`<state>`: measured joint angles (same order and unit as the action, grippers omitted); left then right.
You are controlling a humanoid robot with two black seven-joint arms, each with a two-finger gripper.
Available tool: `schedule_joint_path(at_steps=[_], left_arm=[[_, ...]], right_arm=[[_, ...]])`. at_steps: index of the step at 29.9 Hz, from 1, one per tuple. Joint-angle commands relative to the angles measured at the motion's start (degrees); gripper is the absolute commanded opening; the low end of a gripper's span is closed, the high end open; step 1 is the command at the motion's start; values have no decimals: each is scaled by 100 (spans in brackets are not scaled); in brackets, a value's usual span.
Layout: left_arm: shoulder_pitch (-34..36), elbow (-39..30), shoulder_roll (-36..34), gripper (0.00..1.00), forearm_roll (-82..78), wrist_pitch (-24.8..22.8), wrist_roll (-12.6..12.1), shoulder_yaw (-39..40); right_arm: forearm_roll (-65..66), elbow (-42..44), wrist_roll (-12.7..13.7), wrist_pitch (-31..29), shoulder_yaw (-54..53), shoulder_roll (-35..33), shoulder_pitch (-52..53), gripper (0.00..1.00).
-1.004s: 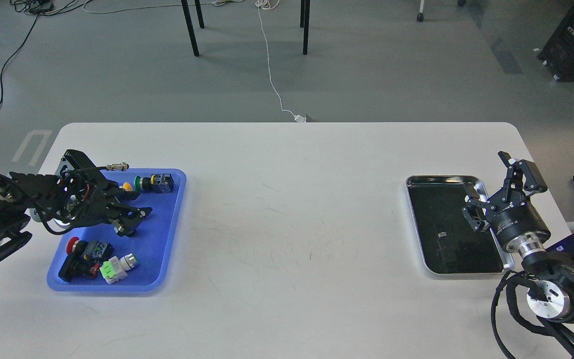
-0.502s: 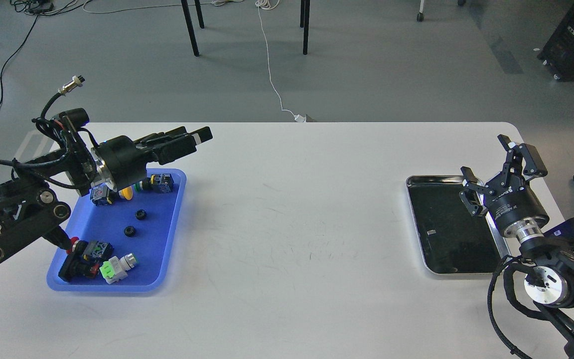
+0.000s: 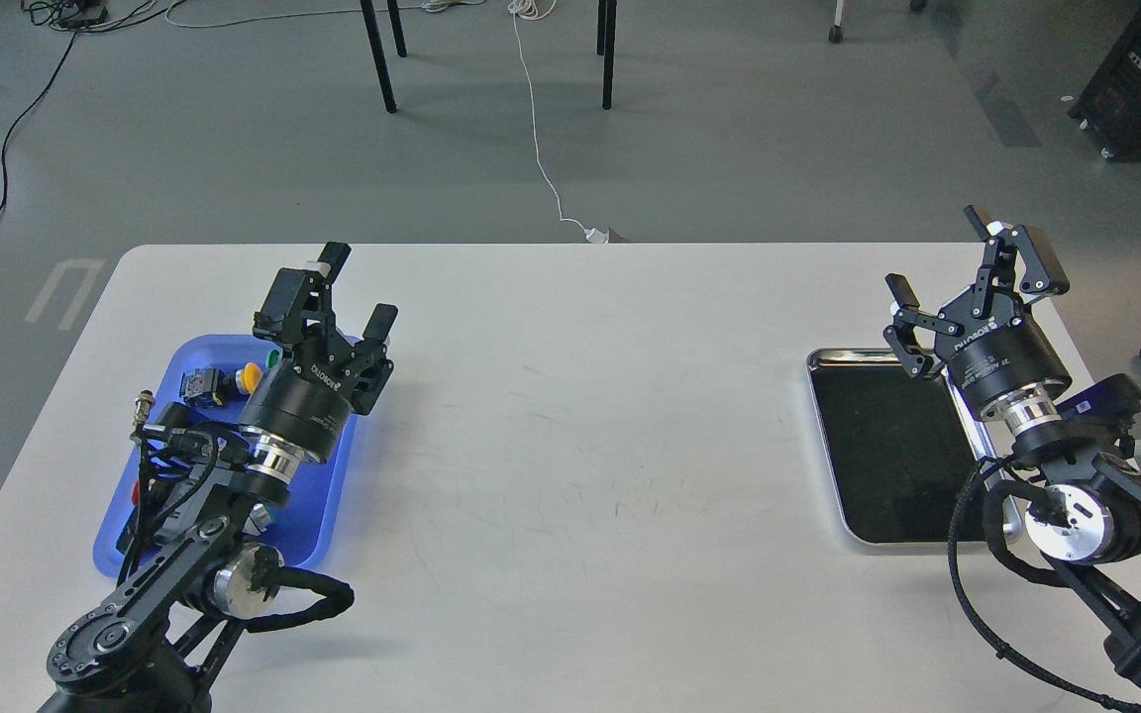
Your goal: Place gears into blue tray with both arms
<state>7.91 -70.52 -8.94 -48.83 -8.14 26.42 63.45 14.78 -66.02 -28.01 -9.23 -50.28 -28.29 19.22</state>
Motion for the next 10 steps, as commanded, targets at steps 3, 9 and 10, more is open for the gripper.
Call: schedule_joint_path(at_steps=[3, 9, 10], left_arm=[[-237, 83, 270, 98, 330, -91, -331, 246], [-282, 100, 367, 98, 330, -91, -331, 352], [-282, 100, 367, 98, 330, -100, -331, 352]], right_arm=[[8, -7, 1, 0, 150, -10, -6, 99], [8, -16, 1, 0, 150, 8, -59, 99], [8, -25, 1, 0, 150, 8, -59, 99]])
